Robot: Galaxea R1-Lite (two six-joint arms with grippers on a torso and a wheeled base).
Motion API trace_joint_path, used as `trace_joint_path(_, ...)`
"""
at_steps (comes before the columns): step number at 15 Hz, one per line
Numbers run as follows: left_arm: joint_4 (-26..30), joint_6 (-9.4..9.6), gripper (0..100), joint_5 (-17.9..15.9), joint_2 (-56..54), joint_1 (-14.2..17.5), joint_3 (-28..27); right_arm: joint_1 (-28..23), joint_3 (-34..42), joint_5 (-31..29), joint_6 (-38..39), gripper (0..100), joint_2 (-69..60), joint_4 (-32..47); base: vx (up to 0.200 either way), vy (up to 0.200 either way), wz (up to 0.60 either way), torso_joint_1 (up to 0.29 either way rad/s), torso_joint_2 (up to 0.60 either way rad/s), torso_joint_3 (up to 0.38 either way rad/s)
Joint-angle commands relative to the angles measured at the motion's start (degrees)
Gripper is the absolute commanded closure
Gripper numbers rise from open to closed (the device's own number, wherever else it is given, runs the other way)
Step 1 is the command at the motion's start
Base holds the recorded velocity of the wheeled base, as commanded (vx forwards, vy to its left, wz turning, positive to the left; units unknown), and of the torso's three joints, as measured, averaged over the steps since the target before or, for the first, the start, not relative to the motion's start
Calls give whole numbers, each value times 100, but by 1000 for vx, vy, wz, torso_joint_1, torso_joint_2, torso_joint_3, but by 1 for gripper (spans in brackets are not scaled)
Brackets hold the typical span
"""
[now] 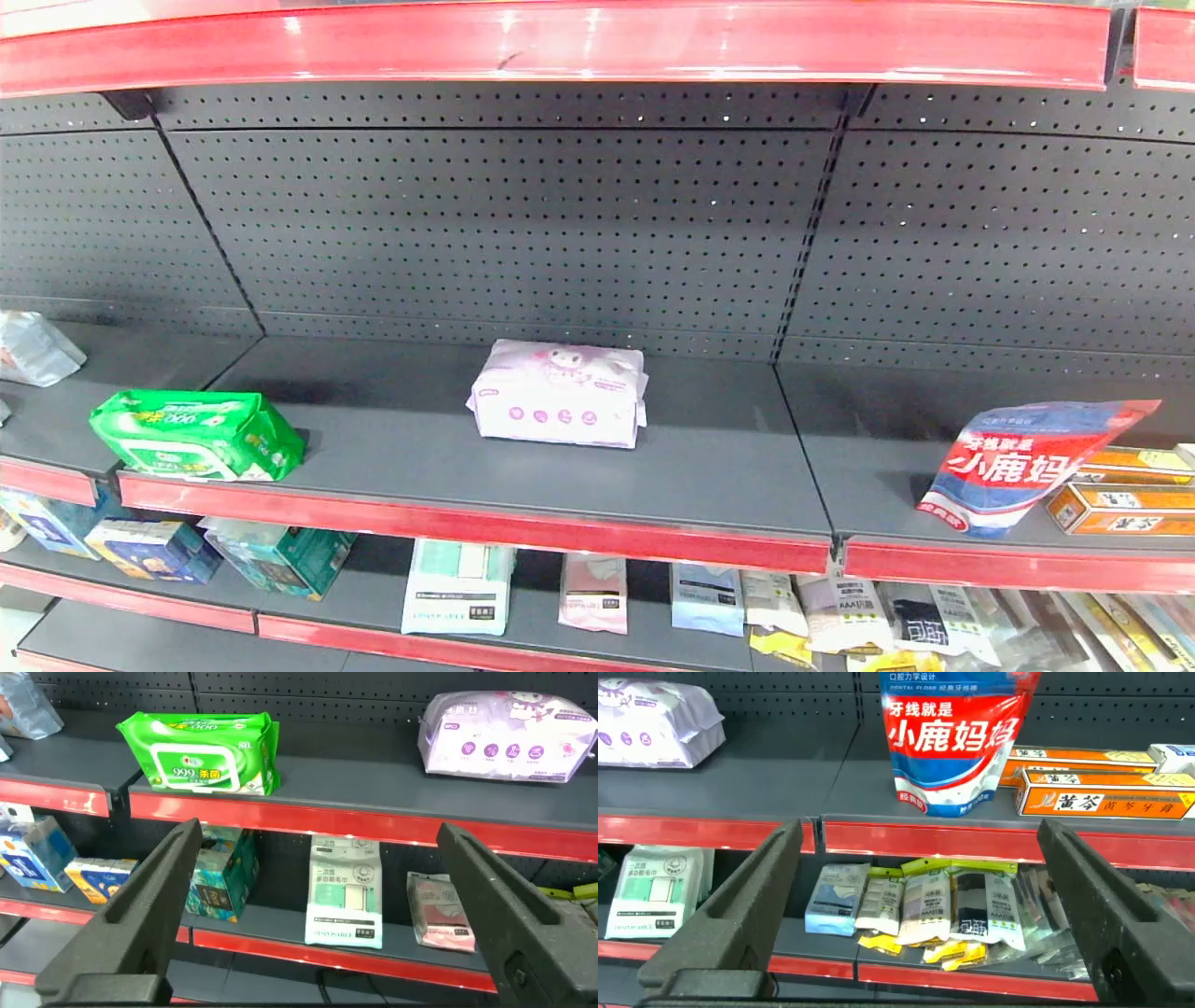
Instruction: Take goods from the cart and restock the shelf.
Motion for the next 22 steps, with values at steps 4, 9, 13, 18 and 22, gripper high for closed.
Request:
trace_joint_path(4,-1,2,0,2,5,2,0,0,1,16,7,0,5,-7,0,0,-300,0,1,2)
trace_joint_path(9,-1,2,0,2,5,2,0,0,1,16,7,0,5,-7,0,0,-600,2,8,-1)
trace_joint_path(13,-1,2,0,2,5,2,0,0,1,25,7,0,5,-7,0,0,-600,-2,4,1)
trace_joint_path(18,-1,2,0,2,5,2,0,0,1,25,7,0,5,-7,0,0,-600,0,2,2)
trace_joint_path(22,-1,2,0,2,5,2,0,0,1,25,7,0,5,-7,0,0,-600,-1,0,4)
